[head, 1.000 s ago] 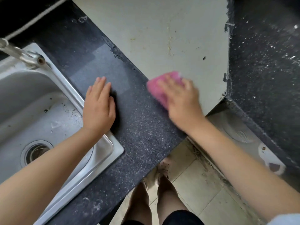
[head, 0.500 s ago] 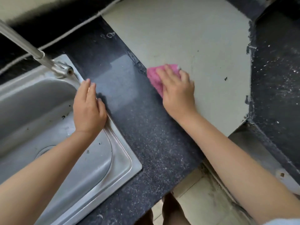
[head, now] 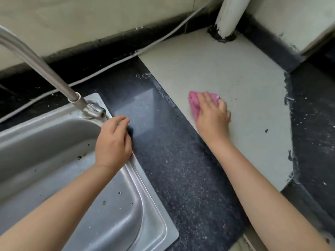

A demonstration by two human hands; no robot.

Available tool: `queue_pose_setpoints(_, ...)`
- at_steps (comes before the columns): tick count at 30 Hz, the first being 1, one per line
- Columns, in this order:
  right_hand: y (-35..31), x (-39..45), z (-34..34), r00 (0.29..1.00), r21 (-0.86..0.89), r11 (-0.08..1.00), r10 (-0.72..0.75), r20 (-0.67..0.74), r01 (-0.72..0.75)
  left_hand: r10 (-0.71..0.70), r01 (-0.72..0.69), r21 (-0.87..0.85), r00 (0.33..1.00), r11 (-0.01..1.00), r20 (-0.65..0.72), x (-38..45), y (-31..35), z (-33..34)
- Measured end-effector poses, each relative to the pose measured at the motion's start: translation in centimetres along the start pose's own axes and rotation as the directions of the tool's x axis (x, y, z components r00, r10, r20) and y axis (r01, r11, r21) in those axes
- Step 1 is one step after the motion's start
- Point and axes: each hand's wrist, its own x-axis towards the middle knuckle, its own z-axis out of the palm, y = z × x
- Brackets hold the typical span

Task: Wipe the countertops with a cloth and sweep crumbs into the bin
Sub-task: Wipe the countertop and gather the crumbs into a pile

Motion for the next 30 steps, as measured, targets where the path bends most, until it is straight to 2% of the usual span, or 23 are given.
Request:
queue_pose_setpoints(2, -2.7, -1.7, 0.8, 0.957, 0.016, 0.959, -0.282, -0.060, 0.284, -0.001, 0.001, -0.001, 1.000, 1.000, 0.019, 0.7, 0.1, 0.5)
queue_pose_setpoints(3, -4.1, -2.9, 1.3, 0.902, 0.026, 0.902, -0.430, -0.038, 0.431, -0.011, 0.011, 0.008, 0.999, 1.000, 0.042, 1.0, 0.1, 0.7)
queue_pose_setpoints(5, -5.9, -4.9, 2.3, 0.795, 0.082, 0.798, -0.602, 0.075, 0.596, -0.064, 0.062, 0.031, 0.994, 0.998, 0.086, 1.3, 0.0, 1.1)
queue_pose_setpoints(6, -5.9, -5.1, 2.6, 0.777, 0.086, 0.786, -0.618, 0.124, 0.612, -0.084, 0.080, 0.050, 0.991, 0.996, 0.101, 1.4, -0.1, 1.2)
queue_pose_setpoints(8, -4.6, -3.2, 2.8, 0.834, 0.014, 0.842, -0.537, 0.129, 0.540, -0.079, 0.069, 0.089, 0.991, 0.994, 0.109, 1.4, -0.1, 1.4)
queue_pose_setpoints(10, -2.7, -0.3, 2.2, 0.940, -0.059, 0.941, -0.326, 0.098, 0.333, -0.029, 0.014, 0.122, 0.993, 0.992, 0.119, 1.7, -0.1, 1.6)
queue_pose_setpoints(11, -1.7, 1.1, 1.7, 0.972, -0.057, 0.978, -0.194, 0.131, 0.203, -0.014, -0.003, 0.137, 0.993, 0.991, 0.121, 1.9, -0.2, 1.6)
queue_pose_setpoints(13, -1.3, 2.7, 1.3, 0.993, -0.006, 0.999, -0.048, 0.108, 0.049, -0.022, 0.000, 0.161, 0.990, 0.987, 0.138, 2.3, -0.4, 1.8)
queue_pose_setpoints(14, -2.3, 2.8, 1.2, 0.992, 0.014, 0.994, -0.108, 0.060, 0.107, -0.042, 0.015, 0.171, 0.988, 0.985, 0.151, 2.5, -0.5, 1.9)
queue_pose_setpoints(15, -3.7, 2.6, 1.5, 0.968, 0.052, 0.967, -0.249, 0.018, 0.248, -0.066, 0.037, 0.176, 0.984, 0.984, 0.165, 2.7, -0.6, 2.2)
queue_pose_setpoints(17, -5.8, 1.3, 3.1, 0.826, 0.072, 0.828, -0.560, 0.063, 0.556, -0.095, 0.063, 0.177, 0.978, 0.982, 0.183, 2.8, -0.7, 2.5)
queue_pose_setpoints(18, -6.4, 0.8, 4.0, 0.766, 0.085, 0.774, -0.634, 0.109, 0.628, -0.104, 0.069, 0.188, 0.978, 0.980, 0.183, 2.8, -0.7, 2.5)
queue_pose_setpoints(19, -6.4, 1.1, 4.3, 0.752, 0.084, 0.764, -0.645, 0.140, 0.640, -0.105, 0.068, 0.201, 0.979, 0.977, 0.176, 2.8, -0.7, 2.5)
queue_pose_setpoints(20, -5.8, 2.0, 4.1, 0.783, 0.080, 0.793, -0.609, 0.129, 0.604, -0.099, 0.063, 0.212, 0.982, 0.975, 0.163, 3.0, -0.6, 2.3)
queue_pose_setpoints(21, -4.7, 3.2, 4.1, 0.844, 0.058, 0.854, -0.520, 0.132, 0.517, -0.093, 0.059, 0.218, 0.985, 0.974, 0.146, 3.2, -0.5, 2.2)
queue_pose_setpoints(23, -1.6, 5.7, 3.7, 0.954, -0.003, 0.968, -0.247, 0.171, 0.251, -0.106, 0.075, 0.226, 0.986, 0.971, 0.129, 3.7, 0.0, 2.2)
queue_pose_setpoints(25, -0.4, 7.6, 2.8, 0.988, 0.021, 0.995, -0.099, 0.122, 0.097, -0.125, 0.097, 0.235, 0.987, 0.967, 0.106, 4.9, 0.1, 2.7)
queue_pose_setpoints(26, -1.0, 7.3, 2.5, 0.990, 0.033, 0.991, -0.132, 0.054, 0.130, -0.136, 0.108, 0.235, 0.985, 0.966, 0.106, 5.0, 0.2, 3.0)
queue_pose_setpoints(27, -2.0, 7.1, 2.7, 0.973, 0.029, 0.973, -0.230, 0.008, 0.229, -0.154, 0.124, 0.237, 0.982, 0.964, 0.112, 5.3, 0.1, 3.3)
queue_pose_setpoints(28, -3.2, 7.1, 3.2, 0.938, 0.058, 0.937, -0.346, 0.015, 0.345, -0.182, 0.150, 0.237, 0.976, 0.960, 0.118, 5.7, -0.1, 3.6)
queue_pose_setpoints(30, -6.2, 6.8, 3.5, 0.815, 0.101, 0.821, -0.570, 0.104, 0.562, -0.230, 0.195, 0.236, 0.965, 0.952, 0.129, 6.3, -0.4, 4.1)
